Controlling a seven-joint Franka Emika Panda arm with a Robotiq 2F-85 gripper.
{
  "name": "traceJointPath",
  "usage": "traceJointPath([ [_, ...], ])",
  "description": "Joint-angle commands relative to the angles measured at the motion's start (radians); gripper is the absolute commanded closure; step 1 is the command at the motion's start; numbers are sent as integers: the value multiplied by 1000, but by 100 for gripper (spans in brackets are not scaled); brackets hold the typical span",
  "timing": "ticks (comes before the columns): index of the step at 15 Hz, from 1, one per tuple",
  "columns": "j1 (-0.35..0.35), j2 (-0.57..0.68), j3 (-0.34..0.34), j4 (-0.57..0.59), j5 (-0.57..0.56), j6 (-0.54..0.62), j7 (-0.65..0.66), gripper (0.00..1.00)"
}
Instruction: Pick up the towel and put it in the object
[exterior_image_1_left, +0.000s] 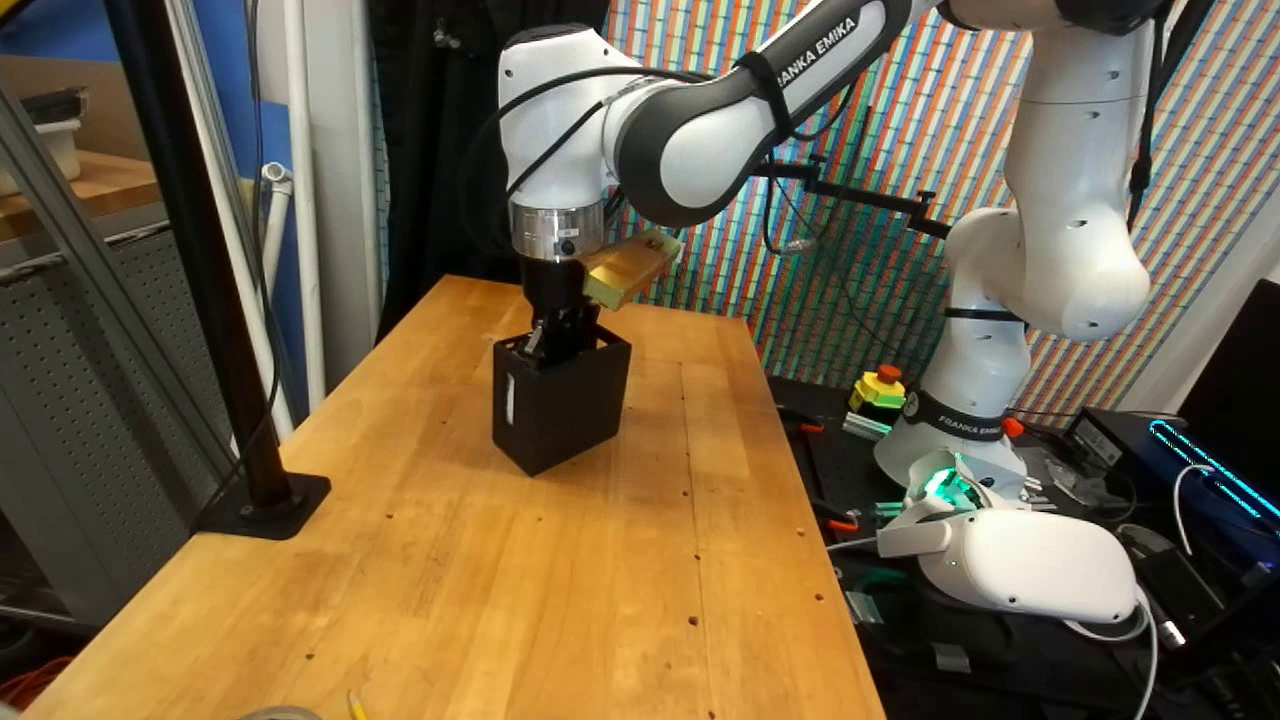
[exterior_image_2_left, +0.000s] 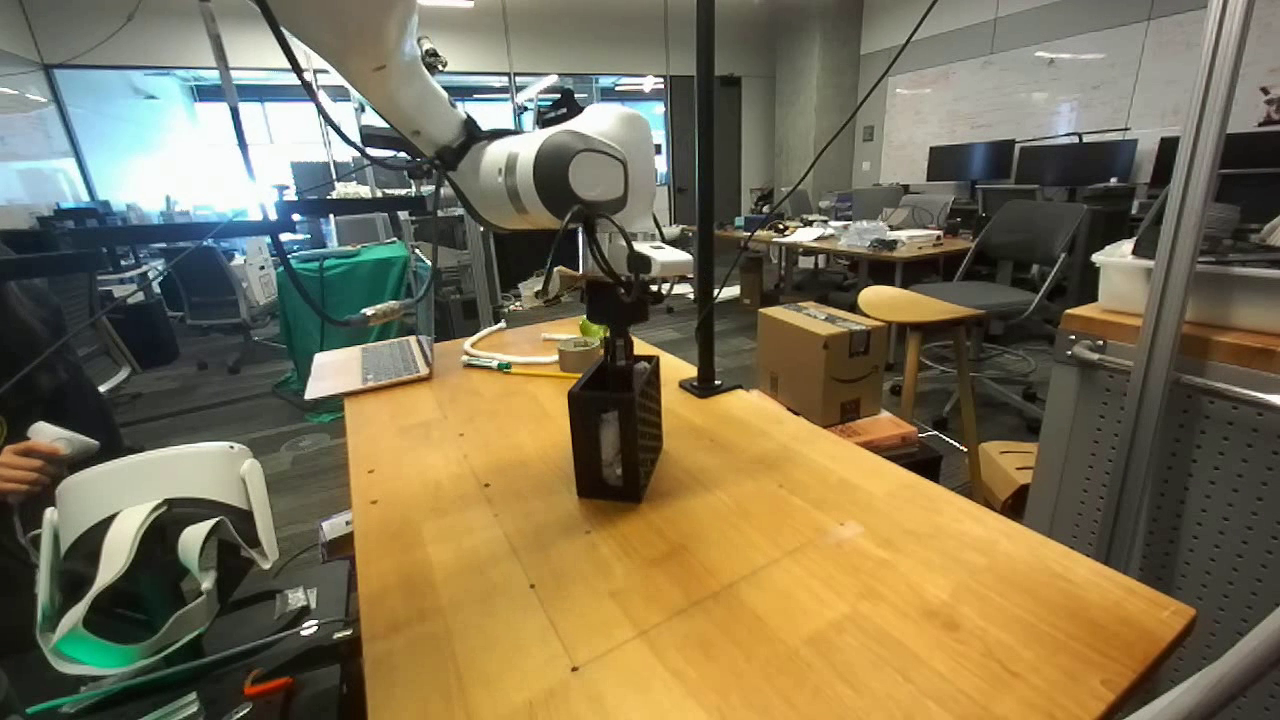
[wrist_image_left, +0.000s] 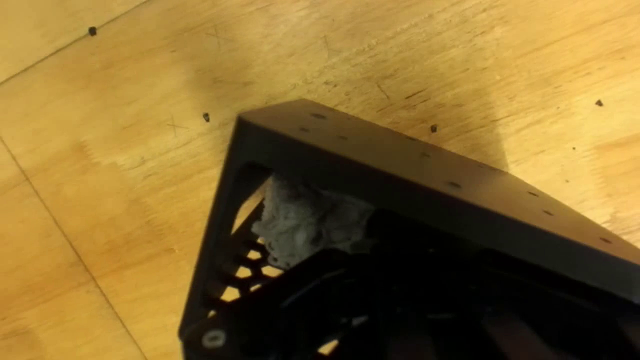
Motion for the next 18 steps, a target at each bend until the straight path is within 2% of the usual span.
traceJointPath([
  [1,38,-55,-4,-23,-87,-12,92,97],
  [10,40,-157,15,-9,-240,-72,198,97],
  [18,23,-141,31,54,-255,-65,168,97],
])
